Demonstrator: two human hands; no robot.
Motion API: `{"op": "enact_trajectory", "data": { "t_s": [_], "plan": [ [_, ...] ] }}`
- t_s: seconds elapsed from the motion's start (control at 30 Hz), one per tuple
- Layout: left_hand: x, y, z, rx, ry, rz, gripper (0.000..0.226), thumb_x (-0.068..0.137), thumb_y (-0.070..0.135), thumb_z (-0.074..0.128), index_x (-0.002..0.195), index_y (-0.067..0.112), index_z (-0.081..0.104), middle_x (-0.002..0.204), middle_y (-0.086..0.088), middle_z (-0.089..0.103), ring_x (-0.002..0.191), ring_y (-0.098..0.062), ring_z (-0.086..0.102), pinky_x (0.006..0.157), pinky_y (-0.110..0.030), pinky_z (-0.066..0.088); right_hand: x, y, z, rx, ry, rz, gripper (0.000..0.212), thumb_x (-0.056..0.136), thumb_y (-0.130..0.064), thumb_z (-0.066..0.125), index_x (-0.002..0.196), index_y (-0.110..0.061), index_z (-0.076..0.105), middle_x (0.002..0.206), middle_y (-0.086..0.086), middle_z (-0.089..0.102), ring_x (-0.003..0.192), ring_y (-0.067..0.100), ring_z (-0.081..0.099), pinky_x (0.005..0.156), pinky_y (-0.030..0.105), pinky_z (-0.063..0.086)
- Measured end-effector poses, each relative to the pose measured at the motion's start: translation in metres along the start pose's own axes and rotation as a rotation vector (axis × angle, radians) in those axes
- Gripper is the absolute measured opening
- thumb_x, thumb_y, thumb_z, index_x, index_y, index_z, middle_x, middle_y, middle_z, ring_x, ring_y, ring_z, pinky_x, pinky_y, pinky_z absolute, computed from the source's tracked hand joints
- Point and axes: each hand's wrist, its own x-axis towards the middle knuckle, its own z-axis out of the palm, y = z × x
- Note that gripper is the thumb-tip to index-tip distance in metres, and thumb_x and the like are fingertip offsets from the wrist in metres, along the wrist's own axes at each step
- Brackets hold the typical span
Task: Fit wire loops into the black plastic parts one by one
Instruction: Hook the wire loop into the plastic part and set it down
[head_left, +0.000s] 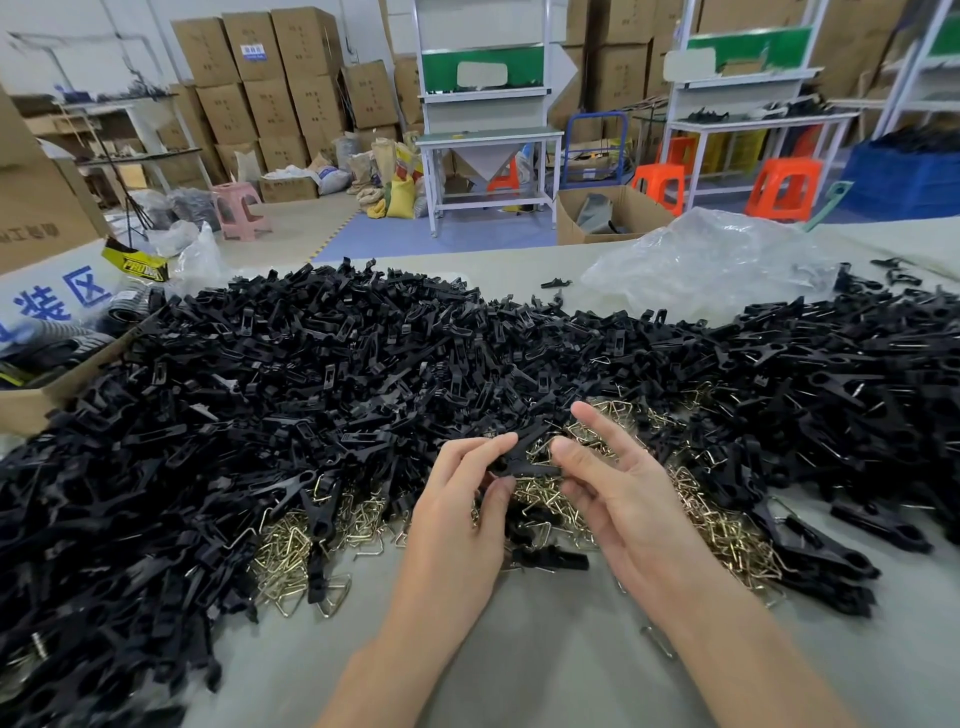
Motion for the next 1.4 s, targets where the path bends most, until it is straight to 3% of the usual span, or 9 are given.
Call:
{"op": "enact_trajectory", "data": {
  "t_s": [0.63,0.9,1.13,1.4],
  "plan": [
    [-0.0007,-0.0034,0.0006,0.024,-0.038,0.005,0.04,0.097,0.008,0.063,0.13,0.03,0.062,0.116,0.025,0.052,0.102,0.001,0.057,0.087,-0.004,0.038,0.0026,0.0017,-0.003,-0.037,0.034,-0.046,0.042,0.084,0.002,0.073,0.118,-0.02,0.068,0.078,0.002,0.075,0.067,0.006,0.068,0.061,0.016,0.056],
    [-0.0004,-0.0041,0.0001,0.023,-0.044,0.012,0.041,0.097,0.009,0.062,0.131,0.032,0.06,0.117,0.026,0.051,0.105,0.0,0.057,0.087,-0.005,0.038,0.0011,-0.0025,-0.0039,0.026,-0.029,0.01,0.055,0.068,-0.004,0.077,0.121,-0.016,0.067,0.079,0.006,0.073,0.064,0.009,0.066,0.059,0.018,0.057],
    [-0.0017,-0.0047,0.0008,0.029,-0.055,0.021,0.04,0.098,0.011,0.062,0.132,0.032,0.059,0.118,0.024,0.052,0.11,-0.004,0.057,0.09,-0.007,0.039,0.0018,0.0021,-0.0041,-0.022,0.045,-0.022,0.037,0.086,0.004,0.071,0.115,-0.018,0.069,0.077,0.004,0.071,0.065,0.007,0.067,0.059,0.016,0.055],
    [-0.0012,-0.0029,0.0012,0.029,-0.044,0.052,0.039,0.097,0.009,0.063,0.13,0.029,0.061,0.116,0.022,0.052,0.11,0.0,0.056,0.09,-0.005,0.038,0.0028,0.0067,-0.0021,-0.085,0.018,-0.061,0.038,0.081,0.0,0.075,0.112,-0.021,0.07,0.08,0.003,0.072,0.072,0.01,0.067,0.063,0.018,0.056]
  ]
}}
